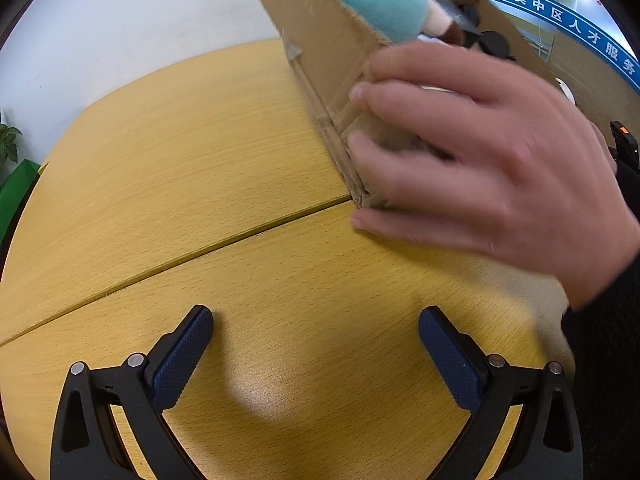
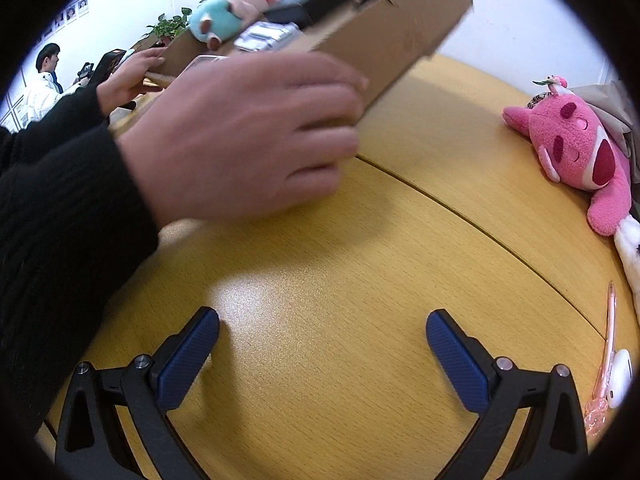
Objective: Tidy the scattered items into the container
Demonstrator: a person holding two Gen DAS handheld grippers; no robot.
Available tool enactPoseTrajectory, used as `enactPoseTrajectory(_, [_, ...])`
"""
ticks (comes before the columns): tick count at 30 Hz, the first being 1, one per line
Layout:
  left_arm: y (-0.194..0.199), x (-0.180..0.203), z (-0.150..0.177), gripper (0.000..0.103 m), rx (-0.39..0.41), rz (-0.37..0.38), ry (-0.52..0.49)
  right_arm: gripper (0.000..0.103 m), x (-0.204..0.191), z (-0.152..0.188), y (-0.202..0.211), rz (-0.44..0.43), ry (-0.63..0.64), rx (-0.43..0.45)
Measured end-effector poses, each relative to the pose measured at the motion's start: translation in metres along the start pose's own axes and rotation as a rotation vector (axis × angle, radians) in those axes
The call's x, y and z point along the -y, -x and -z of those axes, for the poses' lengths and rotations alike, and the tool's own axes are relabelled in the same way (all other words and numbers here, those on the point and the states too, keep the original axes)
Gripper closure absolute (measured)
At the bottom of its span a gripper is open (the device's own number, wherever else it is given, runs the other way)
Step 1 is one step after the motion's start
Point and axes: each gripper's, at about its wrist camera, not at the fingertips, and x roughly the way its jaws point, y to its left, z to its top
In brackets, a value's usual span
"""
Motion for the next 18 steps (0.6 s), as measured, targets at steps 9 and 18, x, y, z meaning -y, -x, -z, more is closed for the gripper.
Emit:
enactPoseTrajectory(9, [-0.0002,0.0002,0.0004,0.0,0.0,0.0,0.0,0.0,0.0027,0.0013,-0.0006,0.001,0.0,0.0])
enactPoseTrajectory(18, [-0.001,0.0013,0.0013,0.0,0.0,0.001,-0.001,0.0,-0.0004,-0.0012,-0.0008,0.003,0.0,-0.001])
